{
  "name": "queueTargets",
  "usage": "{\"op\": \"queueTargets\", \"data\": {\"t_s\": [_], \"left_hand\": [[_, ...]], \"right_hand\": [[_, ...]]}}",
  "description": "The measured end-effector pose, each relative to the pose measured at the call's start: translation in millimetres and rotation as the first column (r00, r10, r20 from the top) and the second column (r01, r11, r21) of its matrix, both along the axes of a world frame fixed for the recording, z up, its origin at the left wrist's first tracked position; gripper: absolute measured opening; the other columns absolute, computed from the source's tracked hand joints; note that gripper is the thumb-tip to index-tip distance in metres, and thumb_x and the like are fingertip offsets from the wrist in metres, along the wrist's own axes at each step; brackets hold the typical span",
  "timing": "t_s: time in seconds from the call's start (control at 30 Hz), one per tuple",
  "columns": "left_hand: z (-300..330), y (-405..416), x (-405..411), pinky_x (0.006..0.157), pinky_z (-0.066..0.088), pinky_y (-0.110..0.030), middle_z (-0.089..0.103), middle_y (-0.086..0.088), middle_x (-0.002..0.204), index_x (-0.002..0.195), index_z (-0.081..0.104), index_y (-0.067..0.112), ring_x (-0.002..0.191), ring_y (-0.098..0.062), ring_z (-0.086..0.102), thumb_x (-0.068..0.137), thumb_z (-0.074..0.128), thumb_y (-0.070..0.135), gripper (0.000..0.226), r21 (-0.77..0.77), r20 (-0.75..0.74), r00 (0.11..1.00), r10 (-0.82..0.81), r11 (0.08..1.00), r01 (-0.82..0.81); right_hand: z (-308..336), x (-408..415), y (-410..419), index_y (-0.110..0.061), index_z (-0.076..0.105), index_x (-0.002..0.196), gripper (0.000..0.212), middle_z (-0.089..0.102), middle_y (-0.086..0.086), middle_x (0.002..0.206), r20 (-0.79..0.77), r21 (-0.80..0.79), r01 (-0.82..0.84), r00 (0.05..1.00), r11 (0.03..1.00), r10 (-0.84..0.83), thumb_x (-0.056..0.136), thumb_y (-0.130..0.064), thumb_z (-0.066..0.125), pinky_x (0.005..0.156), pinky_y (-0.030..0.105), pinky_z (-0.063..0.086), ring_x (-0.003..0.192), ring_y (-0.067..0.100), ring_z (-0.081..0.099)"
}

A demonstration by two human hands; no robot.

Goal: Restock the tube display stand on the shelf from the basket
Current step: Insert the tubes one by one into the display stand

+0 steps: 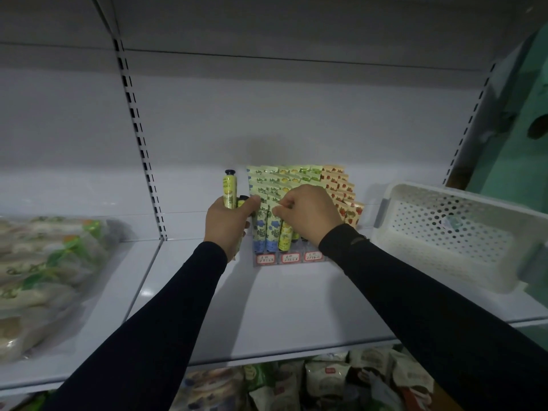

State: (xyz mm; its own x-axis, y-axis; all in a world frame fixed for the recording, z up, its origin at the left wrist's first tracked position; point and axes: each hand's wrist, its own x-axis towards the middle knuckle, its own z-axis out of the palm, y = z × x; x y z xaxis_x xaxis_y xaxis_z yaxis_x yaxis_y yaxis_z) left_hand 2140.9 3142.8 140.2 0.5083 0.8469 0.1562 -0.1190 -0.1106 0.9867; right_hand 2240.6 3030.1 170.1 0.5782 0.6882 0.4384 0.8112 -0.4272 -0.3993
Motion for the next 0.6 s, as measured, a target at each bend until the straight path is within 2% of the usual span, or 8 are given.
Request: {"op": "queueTargets", "data": {"t_s": [0.07,0.13,0.23,0.3,0.37,0.6], "left_hand": [[0,0,1,0.043,0.043,-0.016,0.066,-0.004,0.079,0.102,0.065,0.000,0.054,-0.011,0.050,0.085,0.073,0.029,0.035,-0.004,-0.002,1.000,-0.002,1.000,0.002],[0,0,1,0.043,0.043,-0.017,0.066,-0.004,0.079,0.099,0.066,0.003,0.055,-0.012,0.050,0.085,0.073,0.030,0.031,0.000,-0.014,1.000,-0.007,1.000,0.007],[1,1,1,0.045,0.043,-0.018,0.067,-0.004,0.081,0.097,0.067,0.006,0.057,-0.013,0.051,0.084,0.073,0.029,0.028,-0.008,-0.018,1.000,-0.014,1.000,0.014],[2,1,1,0.044,0.043,-0.018,0.067,-0.004,0.081,0.098,0.068,0.005,0.057,-0.013,0.051,0.084,0.073,0.029,0.029,-0.012,-0.020,1.000,-0.018,1.000,0.017],[2,1,1,0.043,0.043,-0.018,0.067,-0.004,0.081,0.098,0.067,0.005,0.057,-0.013,0.051,0.084,0.073,0.028,0.028,-0.018,-0.023,1.000,-0.021,1.000,0.020],[2,0,0,0.043,0.042,-0.018,0.066,-0.005,0.080,0.095,0.067,0.007,0.056,-0.013,0.050,0.084,0.073,0.028,0.025,-0.027,-0.018,1.000,-0.023,0.999,0.023]], "right_hand": [[-1,0,-1,-0.007,0.071,0.079,0.029,0.069,0.008,0.075,0.004,0.014,-0.004,1.000,1.000,0.004,0.087,-0.034,0.066,0.066,0.032,0.052,0.070,0.021,0.063],[-2,0,-2,-0.008,0.069,0.073,0.030,0.067,0.005,0.072,0.021,0.020,-0.010,1.000,1.000,0.009,0.088,-0.034,0.066,0.064,0.030,0.050,0.068,0.020,0.062],[-6,-1,-6,-0.008,0.065,0.065,0.034,0.057,0.001,0.065,0.053,0.054,-0.019,0.998,0.998,0.017,0.089,-0.032,0.065,0.060,0.026,0.038,0.062,0.018,0.054],[-9,-2,-8,-0.010,0.069,0.069,0.031,0.046,-0.010,0.065,0.055,0.088,-0.020,0.998,0.996,0.016,0.090,-0.033,0.065,0.060,0.025,0.033,0.059,0.008,0.045],[-12,-2,-9,-0.012,0.071,0.071,0.029,0.043,-0.013,0.066,0.056,0.118,-0.023,0.998,0.993,0.017,0.090,-0.033,0.065,0.060,0.025,0.032,0.059,0.004,0.042],[-16,-4,-9,-0.014,0.075,0.081,0.023,0.057,-0.005,0.080,0.065,0.137,-0.033,0.998,0.990,0.024,0.090,-0.033,0.064,0.064,0.025,0.042,0.072,0.013,0.056]]}}
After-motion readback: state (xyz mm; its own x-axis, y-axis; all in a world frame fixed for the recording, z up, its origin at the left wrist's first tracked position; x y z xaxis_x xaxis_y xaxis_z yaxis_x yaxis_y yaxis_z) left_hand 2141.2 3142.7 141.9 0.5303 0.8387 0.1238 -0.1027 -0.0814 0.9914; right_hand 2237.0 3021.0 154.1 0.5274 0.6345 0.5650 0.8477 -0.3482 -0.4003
